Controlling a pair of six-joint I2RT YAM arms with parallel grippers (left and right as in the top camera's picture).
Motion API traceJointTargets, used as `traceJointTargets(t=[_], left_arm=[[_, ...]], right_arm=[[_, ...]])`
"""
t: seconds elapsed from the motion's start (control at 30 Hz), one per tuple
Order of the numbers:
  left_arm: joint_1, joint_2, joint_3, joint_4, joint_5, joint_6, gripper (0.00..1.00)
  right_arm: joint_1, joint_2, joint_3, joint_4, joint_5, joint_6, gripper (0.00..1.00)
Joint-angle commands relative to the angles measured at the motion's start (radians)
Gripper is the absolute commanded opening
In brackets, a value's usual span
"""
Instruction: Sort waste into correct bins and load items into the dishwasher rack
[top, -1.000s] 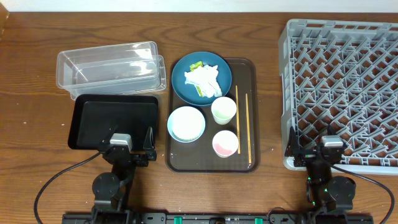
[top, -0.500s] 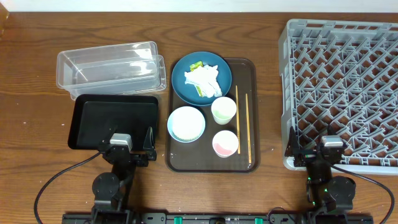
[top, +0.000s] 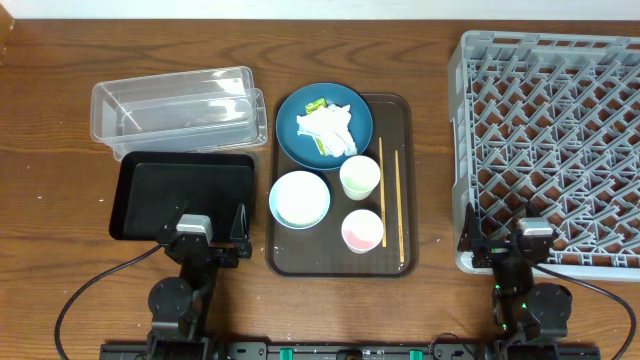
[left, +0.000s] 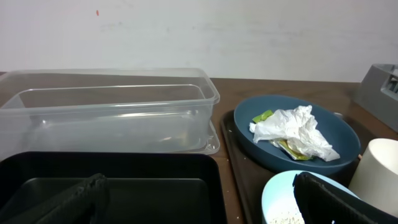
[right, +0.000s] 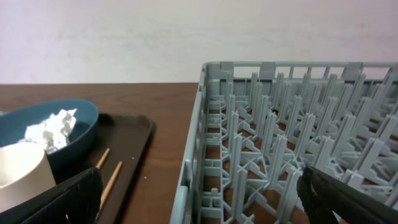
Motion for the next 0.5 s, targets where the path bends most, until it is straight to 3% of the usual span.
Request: traceJointTargets(t=[0.0, 0.23, 0.47], left_arm=[[0.005, 0.024, -0.005, -0.052, 0.007, -0.073, 0.97], [0.005, 0.161, 0.109, -0.158, 0.011, -0.151, 0.97], [0.005, 0.429, 0.382, -0.353, 0.028, -0.151, 0.97]], right_arm=[[0.008, -0.005, 0.002, -0.001, -0.001, 0.057, 0.99], [0.007, 0.033, 0.137, -0.136, 0.026, 0.056, 0.99], [0.008, 0.252, 0.372, -0.323, 0.026, 0.057, 0.99]])
